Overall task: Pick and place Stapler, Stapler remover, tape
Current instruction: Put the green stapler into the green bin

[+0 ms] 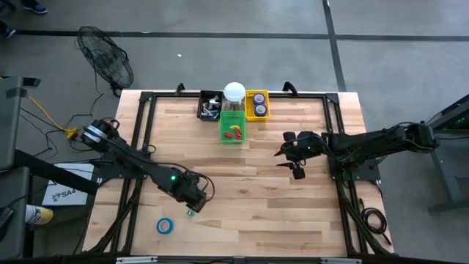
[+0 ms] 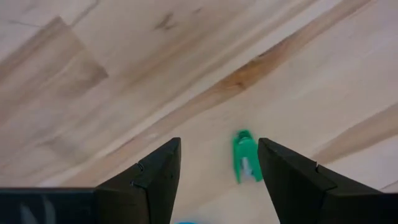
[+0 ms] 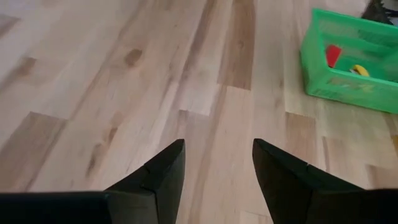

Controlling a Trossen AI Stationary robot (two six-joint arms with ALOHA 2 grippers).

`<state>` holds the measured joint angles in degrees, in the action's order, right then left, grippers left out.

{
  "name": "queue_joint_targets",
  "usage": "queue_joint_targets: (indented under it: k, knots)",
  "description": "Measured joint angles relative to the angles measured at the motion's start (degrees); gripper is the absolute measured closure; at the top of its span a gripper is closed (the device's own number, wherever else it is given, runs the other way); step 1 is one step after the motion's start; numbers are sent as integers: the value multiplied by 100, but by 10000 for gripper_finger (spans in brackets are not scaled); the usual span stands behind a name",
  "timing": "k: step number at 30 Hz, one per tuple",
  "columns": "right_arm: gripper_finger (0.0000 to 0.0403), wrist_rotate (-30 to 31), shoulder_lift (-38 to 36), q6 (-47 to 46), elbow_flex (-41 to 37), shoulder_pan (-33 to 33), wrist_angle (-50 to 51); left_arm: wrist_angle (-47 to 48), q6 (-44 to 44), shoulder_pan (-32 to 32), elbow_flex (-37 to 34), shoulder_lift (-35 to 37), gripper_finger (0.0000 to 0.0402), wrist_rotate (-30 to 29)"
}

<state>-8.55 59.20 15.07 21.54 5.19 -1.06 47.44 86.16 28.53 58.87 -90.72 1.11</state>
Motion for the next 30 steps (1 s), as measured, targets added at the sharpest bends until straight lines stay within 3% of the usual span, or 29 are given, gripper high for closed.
queue_joint_targets:
  k: [9,18,30]
  knots:
    - [224,-672,0,-166,0,-2,203,-48,386,0,579,-706,193,404]
    - [224,-807,0,-161,0,-1,313,-81,744,-2,825,-1194,193,746]
    - [224,-859,0,-37,0,-361,310,44,1036,0,817,-1263,193,1012]
